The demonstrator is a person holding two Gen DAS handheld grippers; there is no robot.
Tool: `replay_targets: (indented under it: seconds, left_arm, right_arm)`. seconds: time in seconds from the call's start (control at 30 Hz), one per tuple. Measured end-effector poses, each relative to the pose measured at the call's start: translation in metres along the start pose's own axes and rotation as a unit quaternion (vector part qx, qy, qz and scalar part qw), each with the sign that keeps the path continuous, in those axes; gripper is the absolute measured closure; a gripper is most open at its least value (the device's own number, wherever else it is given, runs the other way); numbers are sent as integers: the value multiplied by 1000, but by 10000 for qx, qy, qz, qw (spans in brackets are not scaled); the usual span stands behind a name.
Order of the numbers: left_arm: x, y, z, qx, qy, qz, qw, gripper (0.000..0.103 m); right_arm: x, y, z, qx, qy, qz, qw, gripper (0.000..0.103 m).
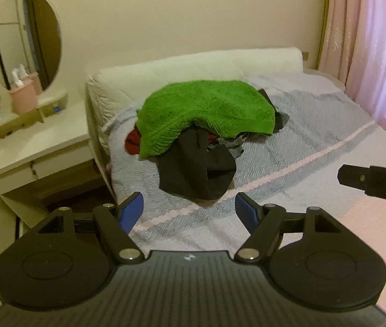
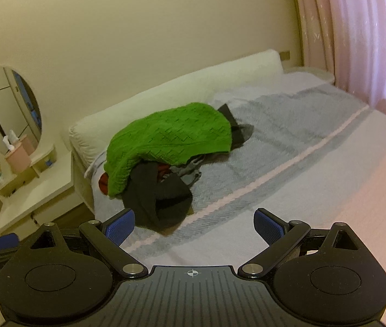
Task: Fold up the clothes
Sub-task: 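Move both grippers down toward the green knit vest on the pile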
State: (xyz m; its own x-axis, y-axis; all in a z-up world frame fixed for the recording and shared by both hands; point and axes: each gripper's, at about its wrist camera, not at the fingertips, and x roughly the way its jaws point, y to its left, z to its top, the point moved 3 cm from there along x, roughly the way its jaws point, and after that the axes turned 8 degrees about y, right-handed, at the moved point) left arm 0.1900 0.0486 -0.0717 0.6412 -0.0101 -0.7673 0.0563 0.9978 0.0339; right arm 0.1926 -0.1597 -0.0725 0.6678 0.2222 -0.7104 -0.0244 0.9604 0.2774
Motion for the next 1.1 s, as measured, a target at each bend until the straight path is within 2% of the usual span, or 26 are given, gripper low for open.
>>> replay_targets:
  seconds: [0.23, 0.43, 0.6, 0.97, 1.1]
  left_arm:
    - [77, 23, 51, 302, 385, -315, 9983, 34]
    - [124, 41, 95, 452, 512, -499, 9964, 35]
    - [160, 52, 122, 531, 615, -694, 9943, 35]
    - [230, 65, 164, 580, 806, -909, 9909, 35]
    - [254, 67, 175, 639, 842, -908, 9902, 40]
  right_arm:
    - [71, 19, 41, 373, 313, 182, 9986, 7]
    - [128, 20, 71, 980, 790, 247, 9917, 7]
    - [160, 18, 91, 1367, 904, 247, 9862, 7]
    - [224, 3, 121, 2395, 1101, 467, 9635, 7]
    - [244, -7, 132, 2768, 1062, 606, 9531, 7]
